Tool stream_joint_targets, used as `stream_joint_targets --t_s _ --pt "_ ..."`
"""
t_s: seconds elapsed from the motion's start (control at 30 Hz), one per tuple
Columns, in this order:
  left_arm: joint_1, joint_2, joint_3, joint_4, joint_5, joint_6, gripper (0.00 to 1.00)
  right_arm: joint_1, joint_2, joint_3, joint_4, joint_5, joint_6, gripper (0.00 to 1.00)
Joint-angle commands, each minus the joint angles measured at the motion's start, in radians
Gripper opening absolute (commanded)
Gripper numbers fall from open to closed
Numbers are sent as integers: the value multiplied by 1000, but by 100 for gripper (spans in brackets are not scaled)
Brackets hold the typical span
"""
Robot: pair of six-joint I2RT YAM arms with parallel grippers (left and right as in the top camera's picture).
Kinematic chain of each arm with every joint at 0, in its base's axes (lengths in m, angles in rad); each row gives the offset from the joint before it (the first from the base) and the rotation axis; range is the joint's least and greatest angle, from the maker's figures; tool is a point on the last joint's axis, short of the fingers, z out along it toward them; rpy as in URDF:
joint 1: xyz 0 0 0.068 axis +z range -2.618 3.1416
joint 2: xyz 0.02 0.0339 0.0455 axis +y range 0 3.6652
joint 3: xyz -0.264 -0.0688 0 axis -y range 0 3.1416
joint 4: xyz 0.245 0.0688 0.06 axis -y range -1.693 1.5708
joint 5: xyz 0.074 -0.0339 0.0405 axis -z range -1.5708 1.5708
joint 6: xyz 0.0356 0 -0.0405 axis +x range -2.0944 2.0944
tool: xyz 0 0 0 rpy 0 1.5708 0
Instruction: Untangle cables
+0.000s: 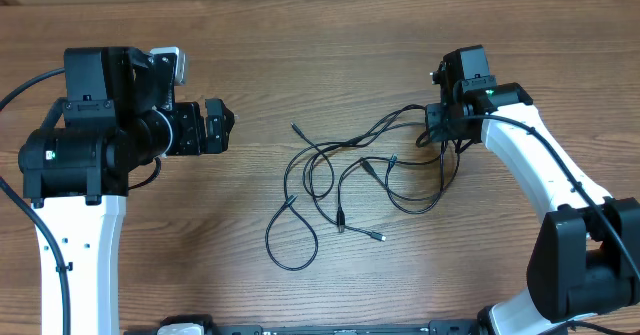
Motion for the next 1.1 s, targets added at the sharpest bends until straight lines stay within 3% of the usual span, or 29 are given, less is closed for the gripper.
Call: stream_joint_targets --t_s 0.0,0.37,0.57,0.83,1.03,1.07 --pt "-3 -2 13 0 -10 -14 100 0 10 -4 3 -56 -73 24" --pt "-3 -2 13 0 -10 -14 100 0 27 -4 -3 -58 -100 24" --pt "-3 -2 13 0 -10 -14 100 0 53 -4 -2 -55 -99 4" --pt "-3 -2 13 0 -10 -14 100 0 53 -2 -9 -56 -97 4" --pt "-3 -2 13 0 -10 -14 100 0 43 10 -8 -55 -95 26" --pt "-3 -2 13 0 -10 -14 100 0 43 14 -6 -55 -95 36"
